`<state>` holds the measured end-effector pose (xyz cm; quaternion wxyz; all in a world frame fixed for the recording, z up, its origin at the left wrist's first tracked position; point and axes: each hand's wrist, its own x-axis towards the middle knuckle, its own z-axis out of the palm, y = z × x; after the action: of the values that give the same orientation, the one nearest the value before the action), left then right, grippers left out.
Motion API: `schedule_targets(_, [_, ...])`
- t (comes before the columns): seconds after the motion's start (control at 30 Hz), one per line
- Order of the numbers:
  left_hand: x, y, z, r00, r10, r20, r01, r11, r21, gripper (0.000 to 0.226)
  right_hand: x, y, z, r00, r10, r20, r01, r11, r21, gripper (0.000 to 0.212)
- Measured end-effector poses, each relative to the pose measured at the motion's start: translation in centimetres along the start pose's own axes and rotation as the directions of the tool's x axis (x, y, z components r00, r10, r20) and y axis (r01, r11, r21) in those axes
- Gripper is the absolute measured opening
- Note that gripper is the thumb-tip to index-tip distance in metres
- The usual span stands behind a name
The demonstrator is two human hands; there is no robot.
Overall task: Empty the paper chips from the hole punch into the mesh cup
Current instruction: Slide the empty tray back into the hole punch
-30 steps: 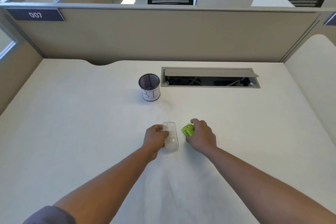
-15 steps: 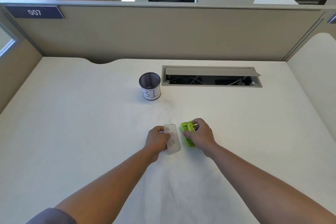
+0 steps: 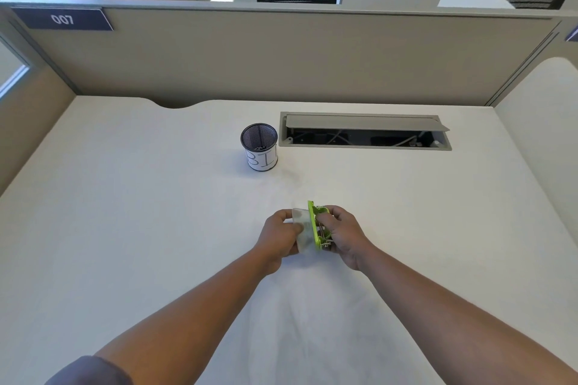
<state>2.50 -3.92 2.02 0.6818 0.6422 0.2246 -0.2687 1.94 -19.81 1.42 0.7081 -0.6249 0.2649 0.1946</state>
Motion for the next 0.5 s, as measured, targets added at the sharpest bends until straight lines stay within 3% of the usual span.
schedule_targets(0.5, [-0.62, 0.8, 0.39, 0.991, 0.056, 0.12, -0.05, 0.997, -0.05, 0.038, -0.12, 0.32, 0.65, 0.986, -0.168, -0.009, 0.163, 0.968, -0.188, 0.021])
